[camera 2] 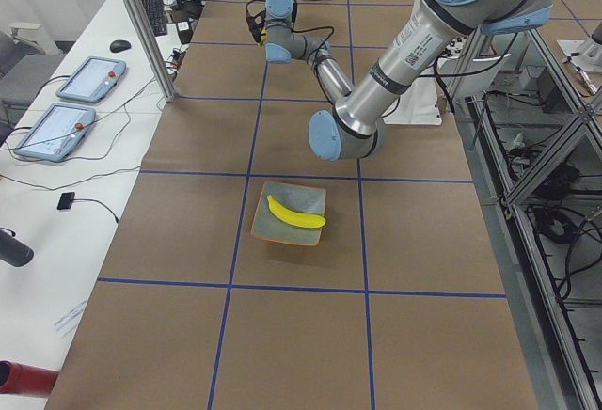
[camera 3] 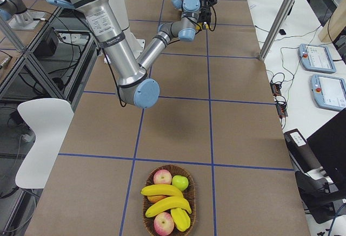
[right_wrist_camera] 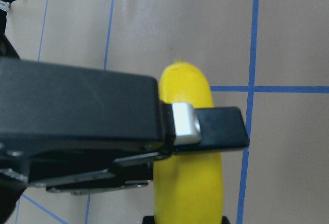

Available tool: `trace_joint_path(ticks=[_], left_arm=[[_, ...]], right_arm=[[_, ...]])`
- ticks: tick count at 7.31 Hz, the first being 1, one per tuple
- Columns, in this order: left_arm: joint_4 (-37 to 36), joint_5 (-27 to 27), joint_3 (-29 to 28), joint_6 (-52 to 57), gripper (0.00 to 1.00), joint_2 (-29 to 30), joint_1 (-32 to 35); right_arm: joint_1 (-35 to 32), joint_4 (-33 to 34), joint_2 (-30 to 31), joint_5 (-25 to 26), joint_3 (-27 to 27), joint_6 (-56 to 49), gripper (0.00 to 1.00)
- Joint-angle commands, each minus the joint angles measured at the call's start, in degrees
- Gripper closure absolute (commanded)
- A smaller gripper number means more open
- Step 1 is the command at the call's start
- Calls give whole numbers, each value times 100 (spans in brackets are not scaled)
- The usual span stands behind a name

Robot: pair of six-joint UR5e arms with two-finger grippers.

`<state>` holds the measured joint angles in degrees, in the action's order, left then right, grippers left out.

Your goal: Transfer all bananas from basket to plate

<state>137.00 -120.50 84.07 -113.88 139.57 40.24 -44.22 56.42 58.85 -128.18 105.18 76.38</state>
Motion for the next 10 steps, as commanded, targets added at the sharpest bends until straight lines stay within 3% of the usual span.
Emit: trace_joint_path(ticks=[1,3,4,5,8,10], left_arm=[[-15,1,22,-12,100,-9,1],[-24,-34,57,23,100,-70,36],[-24,-122,284,93,100,-384,97],[-6,-514,747,303,100,-1057,333],[11,-2192,1067,2082,100,-2674,1579],[11,-2390,1322,3811,100,-4037,2082]], right_arm=[[-86,-254,117,-31,12,18,0],[-227,-533,642,-75,283,18,0],[-323,-823,950,-119,293,18,0],[-515,-947,1257,-215,293,-26,0],[-938,-1079,2049,-269,284,-79,0],[-1236,-1265,2550,-216,240,-201,0]])
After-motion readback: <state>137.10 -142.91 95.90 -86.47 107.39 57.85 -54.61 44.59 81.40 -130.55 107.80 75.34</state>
